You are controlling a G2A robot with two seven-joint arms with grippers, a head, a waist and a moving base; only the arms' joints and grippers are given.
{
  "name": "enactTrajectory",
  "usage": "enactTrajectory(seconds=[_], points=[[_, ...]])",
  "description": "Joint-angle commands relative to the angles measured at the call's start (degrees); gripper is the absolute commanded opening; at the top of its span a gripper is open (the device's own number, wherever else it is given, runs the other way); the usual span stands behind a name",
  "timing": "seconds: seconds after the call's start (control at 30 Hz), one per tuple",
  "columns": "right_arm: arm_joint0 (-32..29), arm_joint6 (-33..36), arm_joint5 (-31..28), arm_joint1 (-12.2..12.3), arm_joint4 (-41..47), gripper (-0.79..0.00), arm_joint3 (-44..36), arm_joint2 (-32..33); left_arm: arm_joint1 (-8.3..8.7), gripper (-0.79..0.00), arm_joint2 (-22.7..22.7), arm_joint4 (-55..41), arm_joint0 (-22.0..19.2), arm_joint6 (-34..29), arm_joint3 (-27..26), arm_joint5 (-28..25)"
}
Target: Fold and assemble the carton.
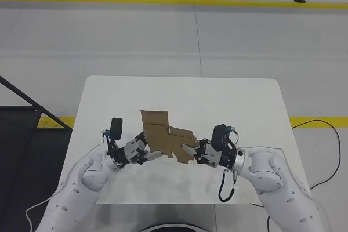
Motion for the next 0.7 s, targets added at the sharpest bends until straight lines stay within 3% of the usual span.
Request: enactTrajectory(seconds=[0.0, 0.1, 0.17, 0.27, 0.67], points=[[0.18, 0.34, 0.01, -0.01, -0.03, -0.785, -0.07, -0.16, -0.07, 0.0, 0.3, 0.86, -0.13, 0.97, 0.25, 0.0], [0.5, 0.81, 0.01, -0.02, -0.03, -0.785, -0.08, -0.42, -0.14, 0.0, 0.7, 1.8, -0.31, 2.42, 0.46, 0.0], [0.68, 1.07, 0.04, -0.04, 0.04, -0.742, 0.0, -0.63, -0.15, 0.0, 0.95, 2.35, -0.39, 3.16, 0.54, 0.0], [0.91, 1.19, 0.09, -0.07, 0.05, -0.785, 0.01, -0.82, -0.16, 0.0, 1.35, 3.13, -0.44, 4.33, 0.39, 0.0], [1.49, 1.67, 0.24, -0.16, -0.35, -0.785, 0.15, -1.7, -0.02, 0.0, 2.97, 5.18, -1.04, 6.37, 1.45, 0.0]])
